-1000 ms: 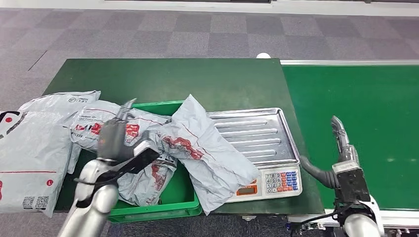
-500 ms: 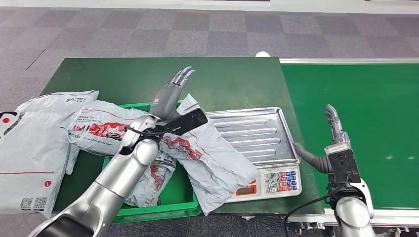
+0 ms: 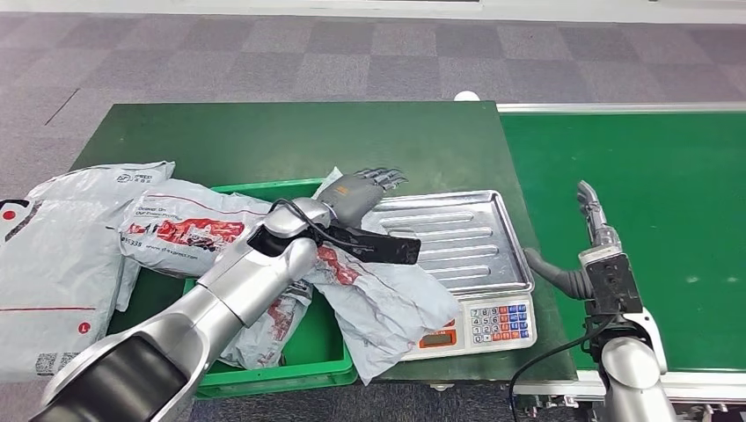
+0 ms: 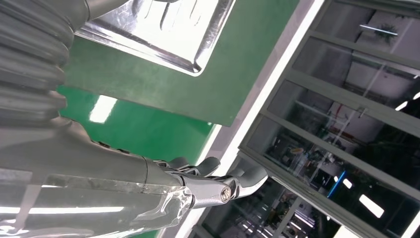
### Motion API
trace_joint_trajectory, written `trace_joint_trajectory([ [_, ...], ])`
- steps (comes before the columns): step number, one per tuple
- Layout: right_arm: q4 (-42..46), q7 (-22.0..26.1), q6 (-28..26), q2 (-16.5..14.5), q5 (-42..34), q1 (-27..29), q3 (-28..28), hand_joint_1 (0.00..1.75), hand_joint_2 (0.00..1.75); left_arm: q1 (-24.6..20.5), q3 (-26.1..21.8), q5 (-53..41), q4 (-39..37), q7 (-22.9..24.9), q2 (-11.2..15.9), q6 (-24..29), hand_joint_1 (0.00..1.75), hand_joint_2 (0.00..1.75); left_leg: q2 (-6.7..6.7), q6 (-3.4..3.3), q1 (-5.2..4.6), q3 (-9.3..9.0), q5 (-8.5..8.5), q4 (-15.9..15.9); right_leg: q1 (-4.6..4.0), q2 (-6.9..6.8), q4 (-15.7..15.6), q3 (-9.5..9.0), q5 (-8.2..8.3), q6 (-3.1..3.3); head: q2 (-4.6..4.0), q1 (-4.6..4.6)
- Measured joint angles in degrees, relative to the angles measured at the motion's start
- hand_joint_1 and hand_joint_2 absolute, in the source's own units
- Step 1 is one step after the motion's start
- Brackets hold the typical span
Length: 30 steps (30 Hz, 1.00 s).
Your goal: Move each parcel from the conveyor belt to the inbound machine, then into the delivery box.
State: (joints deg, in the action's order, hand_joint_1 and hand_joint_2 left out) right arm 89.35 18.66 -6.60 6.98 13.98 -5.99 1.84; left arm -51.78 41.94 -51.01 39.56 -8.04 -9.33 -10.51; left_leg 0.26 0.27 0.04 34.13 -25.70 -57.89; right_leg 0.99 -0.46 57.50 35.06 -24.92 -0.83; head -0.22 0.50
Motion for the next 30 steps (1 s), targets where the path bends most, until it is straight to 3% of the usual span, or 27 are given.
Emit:
trace_joint_trajectory([
  [3,-0.11,0.11,0.28,0.04,0.05,0.27,0.00,0.00,1.75,-0.87,1.02,1.26,0.28,-1.73,1.13,-0.35,0.00,1.75,-0.01,0.01,0.01,0.00,0.00,0.02,-0.01,0.00,0.01,0.01,0.00,0.00,0.00,0.00],
  [14,-0.20,-0.24,1.84,0.66,-0.39,-0.43,0.00,0.00,1.75,-0.18,3.23,0.06,9.75,-4.78,9.91,-2.55,0.00,1.75,-0.11,0.05,0.04,0.04,0.02,0.04,-0.02,0.05,0.05,0.05,-0.01,0.04,0.00,0.00],
  [17,-0.28,-0.65,2.34,1.77,-1.39,-0.98,0.00,0.00,1.75,0.25,5.38,-2.08,14.11,-8.07,14.73,-4.12,0.00,1.75,-0.15,0.05,0.04,0.02,0.03,0.04,-0.03,0.10,0.05,0.05,-0.01,0.04,0.00,-0.01],
  [21,-0.27,-0.60,2.86,3.68,-2.75,-0.31,0.00,0.00,1.75,0.51,8.63,-3.37,22.00,-13.05,23.39,-5.84,0.00,1.75,-0.23,0.08,0.08,-0.01,0.02,0.05,-0.08,0.20,0.05,0.10,-0.02,0.06,0.00,-0.02],
  [25,-0.29,-0.16,3.26,5.33,-3.74,0.69,0.00,0.00,1.75,-1.76,12.69,-0.90,29.52,-17.38,31.39,-11.13,0.00,1.75,-0.27,0.15,0.16,0.06,0.04,0.05,-0.16,0.23,0.05,0.20,-0.01,0.12,0.00,-0.02],
  [30,-0.80,0.06,3.62,6.15,-3.88,0.02,0.00,0.00,1.75,-8.01,18.98,6.38,36.07,-19.34,36.92,-18.36,0.03,1.75,-0.19,0.16,0.16,0.15,0.06,0.05,-0.15,0.13,0.05,0.19,0.00,0.13,0.00,-0.01],
])
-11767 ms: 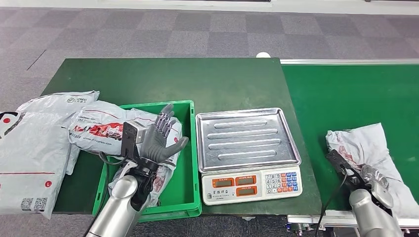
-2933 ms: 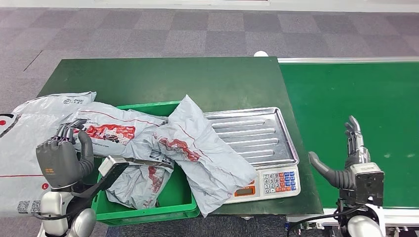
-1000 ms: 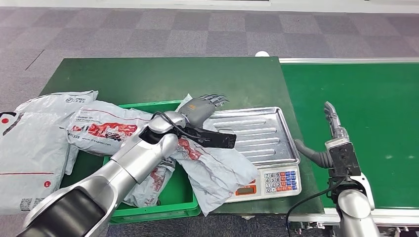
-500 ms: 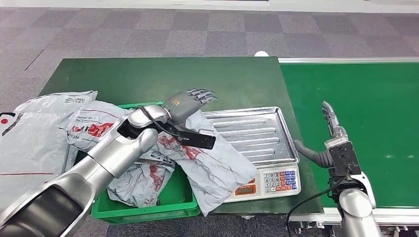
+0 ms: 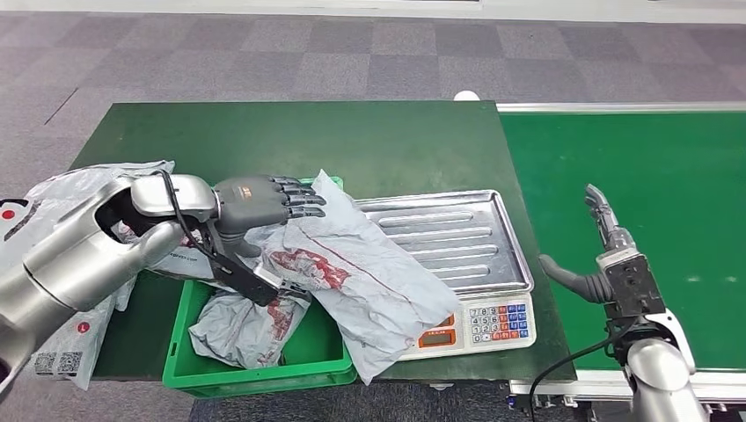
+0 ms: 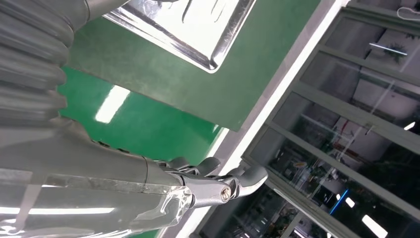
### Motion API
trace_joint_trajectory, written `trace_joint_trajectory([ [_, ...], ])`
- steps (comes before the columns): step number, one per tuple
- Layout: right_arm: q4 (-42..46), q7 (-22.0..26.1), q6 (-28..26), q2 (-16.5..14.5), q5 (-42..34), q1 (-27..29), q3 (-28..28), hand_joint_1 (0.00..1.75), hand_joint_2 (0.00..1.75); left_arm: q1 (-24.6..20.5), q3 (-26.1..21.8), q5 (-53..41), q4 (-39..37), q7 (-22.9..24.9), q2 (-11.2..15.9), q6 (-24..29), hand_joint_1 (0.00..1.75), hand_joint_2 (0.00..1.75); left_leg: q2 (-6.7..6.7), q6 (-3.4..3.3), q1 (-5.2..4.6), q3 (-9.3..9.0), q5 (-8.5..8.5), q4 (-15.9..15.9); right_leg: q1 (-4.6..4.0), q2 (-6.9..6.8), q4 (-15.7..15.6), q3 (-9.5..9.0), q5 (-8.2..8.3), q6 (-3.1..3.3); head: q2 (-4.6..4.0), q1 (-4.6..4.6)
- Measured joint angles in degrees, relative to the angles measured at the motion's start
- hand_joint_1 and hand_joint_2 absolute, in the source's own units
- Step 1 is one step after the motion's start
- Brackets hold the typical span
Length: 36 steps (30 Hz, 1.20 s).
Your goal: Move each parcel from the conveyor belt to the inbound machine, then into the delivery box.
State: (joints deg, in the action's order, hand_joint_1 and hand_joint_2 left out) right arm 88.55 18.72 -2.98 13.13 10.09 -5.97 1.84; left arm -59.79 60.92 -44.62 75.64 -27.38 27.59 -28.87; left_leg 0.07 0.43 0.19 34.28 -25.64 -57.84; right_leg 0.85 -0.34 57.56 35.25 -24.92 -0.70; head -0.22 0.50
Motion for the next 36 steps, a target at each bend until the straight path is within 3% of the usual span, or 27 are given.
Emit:
trace_joint_trajectory([
  [4,-1.02,-0.18,0.17,0.02,0.59,-1.55,-0.08,0.00,1.75,-2.00,3.99,4.83,4.99,0.73,2.84,0.24,1.75,1.75,-0.01,0.00,-0.03,-0.01,0.00,-0.01,0.03,0.02,0.00,-0.01,0.02,0.00,0.00,0.01],
  [8,-1.62,-0.67,0.28,-0.06,1.31,-2.34,-0.40,0.00,1.75,-1.89,6.38,7.37,8.63,1.79,4.58,4.04,1.75,1.75,0.05,0.00,-0.04,0.00,0.00,-0.01,0.03,-0.04,-0.01,-0.01,0.02,0.00,0.00,0.01],
  [12,-2.35,-0.75,0.72,-0.05,1.21,-3.35,-0.58,0.00,1.75,-1.16,7.74,9.28,9.58,2.51,4.77,6.38,0.00,1.75,0.06,0.00,-0.03,0.00,0.00,-0.01,0.02,-0.05,-0.01,0.00,0.02,0.01,0.00,0.01],
  [23,-6.13,-0.35,1.70,0.17,0.55,-7.60,-1.69,0.00,1.75,0.52,8.39,10.48,9.63,5.13,2.22,10.61,0.00,1.75,0.06,-0.01,-0.04,-0.01,0.02,-0.03,0.03,-0.06,-0.01,-0.01,0.03,0.00,0.00,0.01],
  [36,-8.30,-0.28,1.74,0.22,0.38,-8.78,-1.84,0.00,1.75,0.54,8.39,10.24,8.87,5.37,0.69,11.00,0.00,1.75,0.06,-0.01,-0.03,0.00,0.01,-0.02,0.02,-0.05,-0.01,0.00,0.03,0.01,0.00,0.01],
])
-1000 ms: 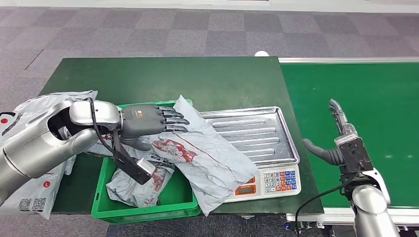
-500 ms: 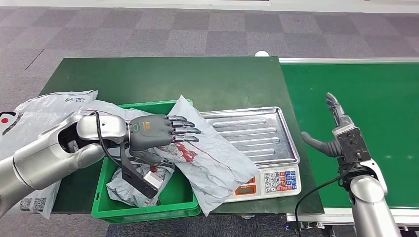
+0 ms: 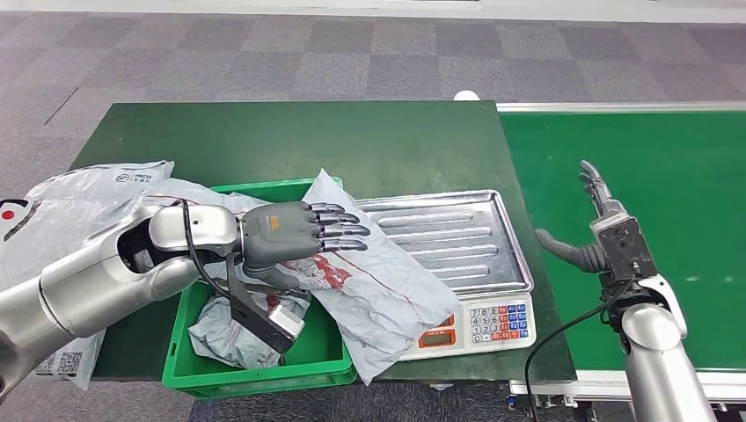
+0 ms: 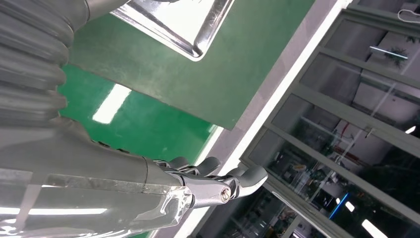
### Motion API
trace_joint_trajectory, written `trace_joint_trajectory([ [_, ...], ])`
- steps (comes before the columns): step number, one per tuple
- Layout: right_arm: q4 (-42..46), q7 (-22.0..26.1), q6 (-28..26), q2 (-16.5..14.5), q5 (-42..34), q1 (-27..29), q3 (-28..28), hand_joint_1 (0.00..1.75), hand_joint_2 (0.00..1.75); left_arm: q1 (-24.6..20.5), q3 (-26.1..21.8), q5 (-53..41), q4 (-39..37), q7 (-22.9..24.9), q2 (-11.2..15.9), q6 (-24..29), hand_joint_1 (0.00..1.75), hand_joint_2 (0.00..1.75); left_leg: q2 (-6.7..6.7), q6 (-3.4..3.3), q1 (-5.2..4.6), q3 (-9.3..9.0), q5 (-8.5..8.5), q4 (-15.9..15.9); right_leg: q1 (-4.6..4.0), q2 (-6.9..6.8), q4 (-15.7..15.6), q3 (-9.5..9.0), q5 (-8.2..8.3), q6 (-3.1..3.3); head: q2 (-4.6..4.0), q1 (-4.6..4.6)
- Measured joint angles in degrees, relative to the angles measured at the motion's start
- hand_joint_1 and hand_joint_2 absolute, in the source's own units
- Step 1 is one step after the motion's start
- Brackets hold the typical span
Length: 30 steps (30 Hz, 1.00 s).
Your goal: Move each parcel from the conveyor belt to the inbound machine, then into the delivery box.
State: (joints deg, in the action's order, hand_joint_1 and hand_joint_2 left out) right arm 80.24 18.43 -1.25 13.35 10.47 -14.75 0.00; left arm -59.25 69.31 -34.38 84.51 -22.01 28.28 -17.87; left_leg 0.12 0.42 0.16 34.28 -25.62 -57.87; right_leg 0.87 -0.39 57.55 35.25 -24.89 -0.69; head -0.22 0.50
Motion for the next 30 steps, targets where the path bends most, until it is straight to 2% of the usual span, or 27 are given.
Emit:
trace_joint_trajectory([
  [6,-0.30,0.01,0.00,0.16,-0.25,-0.19,-0.02,0.00,1.75,-0.01,0.00,-1.10,-0.45,0.91,-0.66,0.60,0.00,1.75,0.01,0.00,-0.01,-0.01,0.00,-0.01,0.01,-0.01,0.00,0.00,0.00,0.00,0.00,0.00],
  [16,-0.36,0.79,0.21,1.12,-0.70,0.79,-0.02,0.00,1.75,-0.12,0.07,-5.01,-5.83,4.39,-5.40,2.36,0.00,1.75,0.01,0.00,-0.02,-0.02,0.00,-0.02,0.02,0.00,-0.02,0.03,0.01,-0.01,0.00,-0.01],
  [17,-0.36,0.87,0.04,1.07,-0.25,1.00,-0.02,0.00,1.75,-0.23,0.27,-5.71,-7.20,4.46,-6.65,2.05,0.00,1.75,0.05,-0.01,-0.03,-0.02,0.00,-0.02,0.02,-0.04,-0.03,0.02,0.00,-0.01,0.00,-0.02],
  [19,-0.34,0.97,-0.39,0.86,0.65,1.37,-0.04,0.00,1.75,-0.40,1.14,-7.83,-11.74,4.52,-10.84,1.98,0.00,1.75,0.23,-0.03,-0.03,-0.01,0.01,-0.02,0.03,-0.23,-0.05,-0.04,-0.01,-0.03,0.00,-0.02],
  [25,1.04,1.02,-1.26,0.02,1.35,4.07,-0.11,0.00,1.75,1.48,3.86,-12.43,-29.88,5.74,-26.92,9.16,0.00,1.75,0.47,-0.16,-0.19,0.00,0.00,-0.07,0.18,-0.43,-0.07,-0.19,-0.02,-0.13,0.00,0.00],
  [27,2.54,1.00,-1.55,-0.22,1.36,5.77,-0.09,0.00,1.75,2.07,4.24,-12.90,-34.64,5.79,-30.80,10.63,0.00,1.75,0.49,-0.23,-0.21,0.00,-0.04,-0.08,0.20,-0.46,-0.09,-0.21,-0.06,-0.19,0.00,0.00],
  [30,5.10,0.77,-1.68,-0.68,1.56,7.99,-0.05,0.00,1.75,2.47,4.79,-13.45,-39.84,5.66,-35.00,11.33,0.00,1.75,0.50,-0.26,-0.21,0.01,-0.07,-0.08,0.20,-0.49,-0.09,-0.25,-0.09,-0.23,0.00,0.00],
])
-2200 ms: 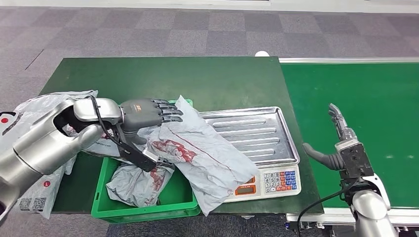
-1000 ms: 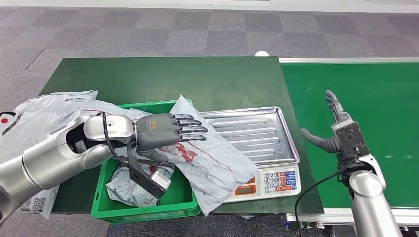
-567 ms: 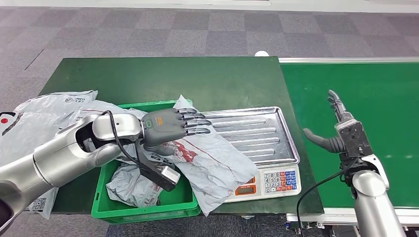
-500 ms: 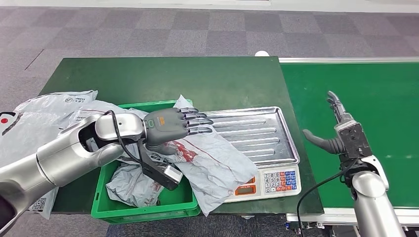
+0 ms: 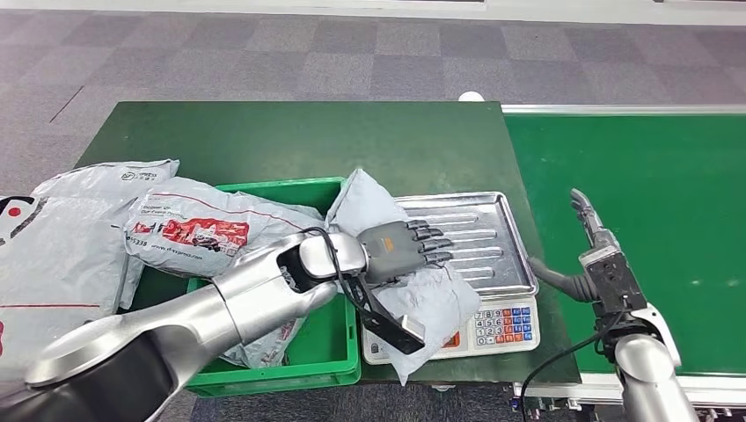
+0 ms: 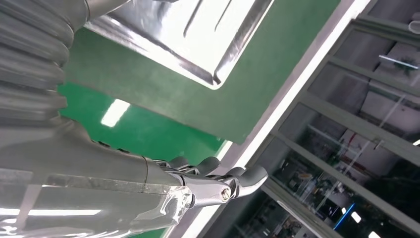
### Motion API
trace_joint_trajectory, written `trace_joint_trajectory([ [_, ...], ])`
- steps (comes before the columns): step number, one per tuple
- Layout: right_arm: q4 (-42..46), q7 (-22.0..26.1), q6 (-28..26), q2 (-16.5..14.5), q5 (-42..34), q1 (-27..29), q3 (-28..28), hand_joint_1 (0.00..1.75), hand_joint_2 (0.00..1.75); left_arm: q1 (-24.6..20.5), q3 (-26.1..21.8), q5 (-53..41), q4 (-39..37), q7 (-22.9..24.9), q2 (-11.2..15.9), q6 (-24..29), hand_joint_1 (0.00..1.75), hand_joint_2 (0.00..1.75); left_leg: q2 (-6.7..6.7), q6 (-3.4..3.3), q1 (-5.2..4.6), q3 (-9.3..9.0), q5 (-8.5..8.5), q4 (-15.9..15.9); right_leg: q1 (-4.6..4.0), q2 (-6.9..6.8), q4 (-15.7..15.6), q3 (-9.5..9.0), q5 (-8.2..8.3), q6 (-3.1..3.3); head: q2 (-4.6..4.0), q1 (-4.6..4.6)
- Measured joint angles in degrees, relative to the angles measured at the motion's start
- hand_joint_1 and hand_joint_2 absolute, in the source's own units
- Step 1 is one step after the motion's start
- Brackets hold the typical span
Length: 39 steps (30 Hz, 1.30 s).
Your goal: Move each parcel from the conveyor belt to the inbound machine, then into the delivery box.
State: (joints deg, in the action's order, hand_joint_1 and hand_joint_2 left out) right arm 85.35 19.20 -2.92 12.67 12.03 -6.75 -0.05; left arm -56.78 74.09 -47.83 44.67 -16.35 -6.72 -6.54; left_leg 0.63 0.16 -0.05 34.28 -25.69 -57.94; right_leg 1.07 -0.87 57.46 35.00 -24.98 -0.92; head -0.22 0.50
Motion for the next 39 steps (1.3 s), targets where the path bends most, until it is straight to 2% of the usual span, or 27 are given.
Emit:
trace_joint_trajectory([
  [6,1.09,-1.04,0.47,-2.00,2.53,-1.18,-0.02,0.00,1.75,-0.38,0.86,-1.79,-6.57,-2.17,-4.81,-1.85,0.00,1.75,-0.02,-0.03,0.01,-0.09,0.00,0.01,0.00,-0.01,0.00,-0.14,-0.03,-0.05,0.00,-0.02],
  [7,1.01,-1.16,0.44,-2.42,2.86,-1.77,-0.02,0.00,1.75,-0.41,1.02,-2.03,-7.37,-2.59,-5.30,-2.02,0.10,1.75,0.00,-0.04,0.01,-0.14,0.00,0.01,-0.01,-0.03,0.00,-0.20,-0.04,-0.06,0.00,-0.02],
  [10,0.64,-1.47,0.34,-3.58,3.58,-3.29,-0.02,0.00,1.75,-0.57,1.38,-2.55,-9.32,-3.93,-6.42,-2.69,1.41,1.75,0.06,-0.06,0.01,-0.30,0.02,0.01,0.00,-0.09,0.00,-0.40,-0.06,-0.09,0.00,-0.02],
  [11,0.51,-1.54,0.32,-3.91,3.71,-3.65,-0.02,0.00,1.75,-0.65,1.44,-2.57,-9.85,-4.38,-6.69,-2.97,1.75,1.75,0.09,-0.07,0.01,-0.34,0.02,0.01,0.00,-0.12,0.00,-0.46,-0.06,-0.10,0.00,-0.02],
  [17,-0.06,-1.71,0.25,-5.16,4.03,-4.65,-0.02,0.00,1.75,-0.97,1.48,-2.43,-11.74,-5.92,-7.36,-4.20,1.75,1.75,0.22,-0.11,0.00,-0.40,0.05,0.00,0.01,-0.25,-0.01,-0.57,-0.07,-0.12,0.00,-0.02],
  [27,-1.59,-1.71,0.24,-5.74,4.12,-6.07,-0.02,0.00,1.75,-1.67,1.38,-2.15,-11.52,-5.39,-7.08,-3.55,1.75,1.75,0.19,-0.10,0.01,-0.41,0.05,0.00,0.00,-0.19,0.01,-0.55,-0.06,-0.12,0.00,-0.02],
  [39,-4.00,-0.77,0.50,-5.73,3.03,-7.59,-0.02,0.00,1.75,-2.48,-1.94,-1.34,-7.11,-4.28,-2.30,-3.51,1.75,1.75,0.05,-0.06,0.02,-0.36,0.08,0.01,-0.01,0.00,0.04,-0.39,-0.03,-0.07,0.00,-0.02],
])
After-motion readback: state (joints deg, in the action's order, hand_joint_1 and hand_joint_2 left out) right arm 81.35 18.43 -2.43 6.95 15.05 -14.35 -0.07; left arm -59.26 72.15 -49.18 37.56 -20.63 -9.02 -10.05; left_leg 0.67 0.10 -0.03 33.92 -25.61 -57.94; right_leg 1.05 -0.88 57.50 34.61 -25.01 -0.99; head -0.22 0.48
